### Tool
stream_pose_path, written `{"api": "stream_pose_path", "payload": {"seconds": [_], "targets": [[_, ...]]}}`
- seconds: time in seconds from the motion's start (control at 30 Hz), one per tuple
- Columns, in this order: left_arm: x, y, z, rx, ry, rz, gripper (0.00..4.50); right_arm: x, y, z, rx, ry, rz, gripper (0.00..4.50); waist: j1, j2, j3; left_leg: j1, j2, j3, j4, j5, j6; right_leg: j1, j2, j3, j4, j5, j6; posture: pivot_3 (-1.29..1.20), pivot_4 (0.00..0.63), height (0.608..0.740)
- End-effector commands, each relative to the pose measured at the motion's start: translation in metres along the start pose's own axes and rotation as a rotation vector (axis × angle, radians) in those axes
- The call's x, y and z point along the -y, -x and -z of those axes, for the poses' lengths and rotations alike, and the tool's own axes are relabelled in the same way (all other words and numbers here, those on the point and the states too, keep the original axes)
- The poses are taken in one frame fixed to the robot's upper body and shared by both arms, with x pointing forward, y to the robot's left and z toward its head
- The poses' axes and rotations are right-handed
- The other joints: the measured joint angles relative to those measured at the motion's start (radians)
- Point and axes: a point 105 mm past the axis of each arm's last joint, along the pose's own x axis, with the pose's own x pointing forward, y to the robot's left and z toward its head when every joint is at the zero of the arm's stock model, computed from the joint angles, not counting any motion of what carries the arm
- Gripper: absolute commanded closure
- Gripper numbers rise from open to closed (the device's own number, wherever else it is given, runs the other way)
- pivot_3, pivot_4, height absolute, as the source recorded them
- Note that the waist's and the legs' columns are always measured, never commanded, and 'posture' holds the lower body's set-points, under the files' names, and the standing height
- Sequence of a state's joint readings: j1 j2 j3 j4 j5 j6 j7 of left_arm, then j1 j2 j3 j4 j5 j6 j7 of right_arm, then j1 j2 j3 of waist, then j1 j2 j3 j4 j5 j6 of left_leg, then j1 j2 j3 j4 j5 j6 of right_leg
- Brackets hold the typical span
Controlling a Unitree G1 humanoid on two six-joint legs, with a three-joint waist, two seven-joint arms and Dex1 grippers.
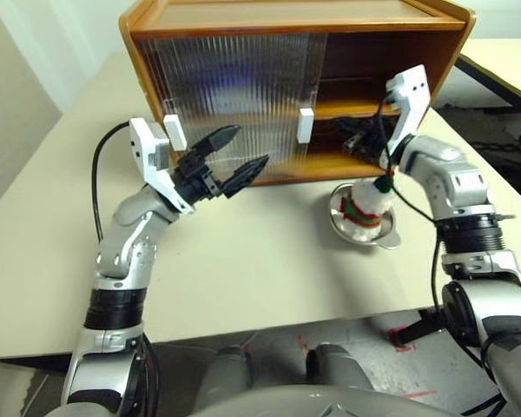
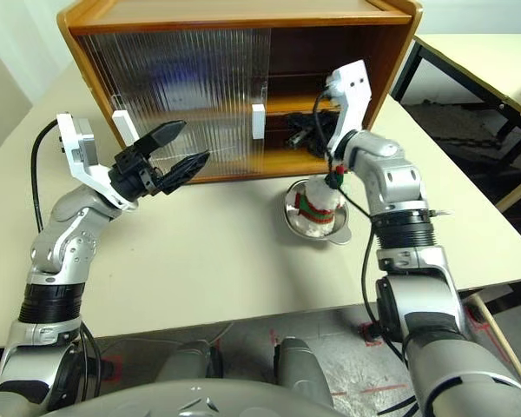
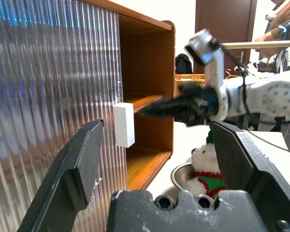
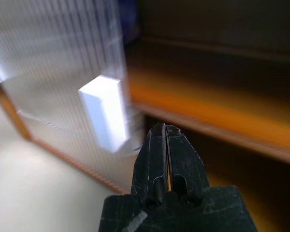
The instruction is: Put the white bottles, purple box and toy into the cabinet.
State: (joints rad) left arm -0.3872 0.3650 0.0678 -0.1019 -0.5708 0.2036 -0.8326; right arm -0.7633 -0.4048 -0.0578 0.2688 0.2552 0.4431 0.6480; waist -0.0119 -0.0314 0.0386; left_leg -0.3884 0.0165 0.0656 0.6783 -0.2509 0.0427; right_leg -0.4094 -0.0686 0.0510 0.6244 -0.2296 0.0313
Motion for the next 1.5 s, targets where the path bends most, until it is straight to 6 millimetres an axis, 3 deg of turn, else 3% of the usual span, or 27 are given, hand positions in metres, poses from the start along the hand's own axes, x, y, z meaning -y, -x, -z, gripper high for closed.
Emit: {"api": "stream_pose_path", "payload": {"seconds": [0.03, 0.17, 0.37, 0.57, 0.93, 1.4, 1.5], "targets": [[0.002, -0.006, 0.003, -0.003, 0.000, 0.027, 0.00, 0.006, 0.011, -0.017, 0.041, 0.013, 0.018, 4.45, -0.001, 0.000, 0.000, 0.000, 0.000, 0.000, 0.000, 0.000, 0.000, 0.000, 0.000, 0.000, 0.000, 0.000, 0.000, 0.02, 0.000, 0.740], [0.002, -0.009, 0.003, -0.002, 0.004, 0.040, 0.00, 0.011, 0.029, -0.025, 0.090, 0.014, 0.052, 4.45, -0.003, 0.000, 0.000, 0.000, 0.000, 0.000, 0.000, 0.001, 0.001, 0.000, 0.000, 0.000, 0.000, 0.000, 0.000, 0.01, 0.000, 0.740], [0.002, -0.007, 0.005, -0.010, 0.007, 0.047, 0.00, -0.001, 0.065, -0.022, 0.210, -0.015, 0.072, 2.29, -0.004, 0.000, 0.000, 0.000, 0.000, 0.000, 0.000, 0.000, 0.001, 0.000, 0.000, 0.000, -0.001, -0.001, 0.001, -0.01, 0.000, 0.740], [0.002, -0.005, 0.006, -0.015, 0.011, 0.047, 0.00, -0.021, 0.098, -0.001, 0.238, -0.035, 0.121, 0.02, -0.006, 0.000, 0.000, 0.000, 0.000, 0.000, -0.001, 0.000, 0.001, 0.001, 0.000, 0.000, -0.002, -0.003, 0.004, -0.01, 0.000, 0.740], [0.001, -0.004, 0.005, -0.019, 0.011, 0.047, 0.00, -0.040, 0.134, 0.047, 0.142, -0.106, 0.185, 0.02, -0.026, 0.000, 0.000, 0.001, 0.000, 0.001, 0.000, -0.002, -0.002, 0.001, 0.000, 0.001, -0.001, -0.003, 0.004, -0.02, 0.000, 0.740], [-0.003, -0.003, 0.002, -0.020, -0.002, 0.040, 0.00, -0.047, 0.131, 0.094, 0.027, -0.198, 0.185, 0.02, -0.025, 0.000, 0.000, 0.002, 0.000, 0.000, 0.000, -0.002, -0.003, 0.002, 0.000, 0.001, -0.001, -0.003, 0.004, 0.00, 0.000, 0.740], [-0.003, -0.002, 0.001, -0.019, -0.006, 0.035, 0.00, -0.041, 0.133, 0.107, 0.007, -0.233, 0.220, 0.02, -0.024, 0.000, 0.000, 0.002, 0.000, 0.000, 0.000, -0.002, -0.002, 0.002, 0.000, 0.001, -0.001, -0.003, 0.004, 0.01, 0.000, 0.740]]}}
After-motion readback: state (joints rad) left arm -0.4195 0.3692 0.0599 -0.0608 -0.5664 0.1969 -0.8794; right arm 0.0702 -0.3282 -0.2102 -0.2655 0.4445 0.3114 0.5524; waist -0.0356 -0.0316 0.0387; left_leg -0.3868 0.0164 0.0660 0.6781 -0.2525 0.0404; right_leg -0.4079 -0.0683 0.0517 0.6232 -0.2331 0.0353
